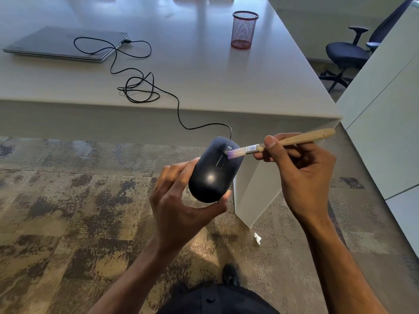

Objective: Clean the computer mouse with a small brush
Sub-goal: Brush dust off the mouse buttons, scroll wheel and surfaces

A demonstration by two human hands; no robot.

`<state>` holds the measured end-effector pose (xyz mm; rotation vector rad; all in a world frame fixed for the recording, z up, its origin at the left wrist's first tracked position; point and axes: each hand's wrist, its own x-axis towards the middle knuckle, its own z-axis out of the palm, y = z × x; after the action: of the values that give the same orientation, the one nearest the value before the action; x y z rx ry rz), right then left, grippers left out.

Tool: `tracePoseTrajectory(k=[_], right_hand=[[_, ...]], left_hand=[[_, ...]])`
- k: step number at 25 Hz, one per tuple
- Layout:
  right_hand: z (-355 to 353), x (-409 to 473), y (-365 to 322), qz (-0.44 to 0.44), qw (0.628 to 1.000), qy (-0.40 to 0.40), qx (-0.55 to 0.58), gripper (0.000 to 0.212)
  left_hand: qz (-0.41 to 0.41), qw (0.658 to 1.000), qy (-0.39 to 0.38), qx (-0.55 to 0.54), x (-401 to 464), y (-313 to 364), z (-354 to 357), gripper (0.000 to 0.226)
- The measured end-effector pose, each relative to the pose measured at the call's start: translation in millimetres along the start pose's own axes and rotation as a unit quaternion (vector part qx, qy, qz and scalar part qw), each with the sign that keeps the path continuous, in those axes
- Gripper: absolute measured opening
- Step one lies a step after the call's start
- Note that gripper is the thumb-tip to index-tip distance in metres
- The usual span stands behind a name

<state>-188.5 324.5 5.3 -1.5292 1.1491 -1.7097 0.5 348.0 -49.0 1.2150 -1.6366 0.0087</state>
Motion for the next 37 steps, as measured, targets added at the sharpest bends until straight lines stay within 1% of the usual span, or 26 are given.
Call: tracePoseTrajectory(k=[5,8,9,11,13,16,21,24,26,28,30,33,37], right_hand=[[1.3,1.8,3.1,-0.014,0.999,0.004,-0.049,0.004],[3.8,4.4,3.1,-0.046,0.993,0.014,-0.109,0.017],[3.8,5.0,2.5,-0.054,0.992,0.022,-0.114,0.017],[2.7,4.8,1.7,-0.072,0.991,0.032,-0.110,0.012],[2.2,2.8,0.3,-0.088,0.991,0.017,-0.102,0.007],[3.3,1.3,0.0,-0.102,0.989,-0.005,-0.107,0.009],[4.6,6.3,3.7,-0.107,0.984,0.009,-0.144,0.009],[4.3,5.0,4.0,-0.110,0.987,0.021,-0.114,0.011],[5.5,3.9,3.2,-0.114,0.988,0.004,-0.105,0.012],[6.1,5.8,3.6,-0.109,0.986,-0.011,-0.124,0.010],[4.4,9.4,3.3,-0.100,0.984,-0.007,-0.144,0.010],[1.8,12.5,0.2,-0.096,0.985,-0.015,-0.146,0.010],[2.9,14.2,-6.3,-0.127,0.975,-0.071,-0.167,0.007]], left_hand=[[-0.002,1.000,0.004,-0.005,-1.2,1.5,-0.8,0.067],[-0.008,1.000,0.001,-0.009,-2.7,1.9,-1.0,0.068],[-0.012,1.000,-0.001,-0.009,-2.8,2.3,-0.9,0.068],[-0.015,1.000,0.000,-0.009,-2.5,2.8,-0.8,0.068],[-0.015,1.000,0.004,-0.012,-1.9,3.6,-0.4,0.068],[-0.013,1.000,0.012,-0.012,-2.2,3.5,0.2,0.068],[-0.007,1.000,0.011,-0.010,-1.5,3.6,-0.2,0.068],[-0.014,1.000,0.012,-0.011,-0.3,4.9,-0.2,0.068],[-0.014,1.000,0.011,-0.011,0.1,5.0,-0.2,0.067],[-0.014,1.000,0.009,-0.010,-0.2,4.2,-0.4,0.067],[-0.014,1.000,0.007,-0.009,-0.4,4.0,-0.3,0.068],[-0.013,1.000,0.008,-0.005,-0.5,4.6,-0.7,0.066],[-0.002,1.000,0.013,-0.005,-0.8,3.5,-0.7,0.066]])
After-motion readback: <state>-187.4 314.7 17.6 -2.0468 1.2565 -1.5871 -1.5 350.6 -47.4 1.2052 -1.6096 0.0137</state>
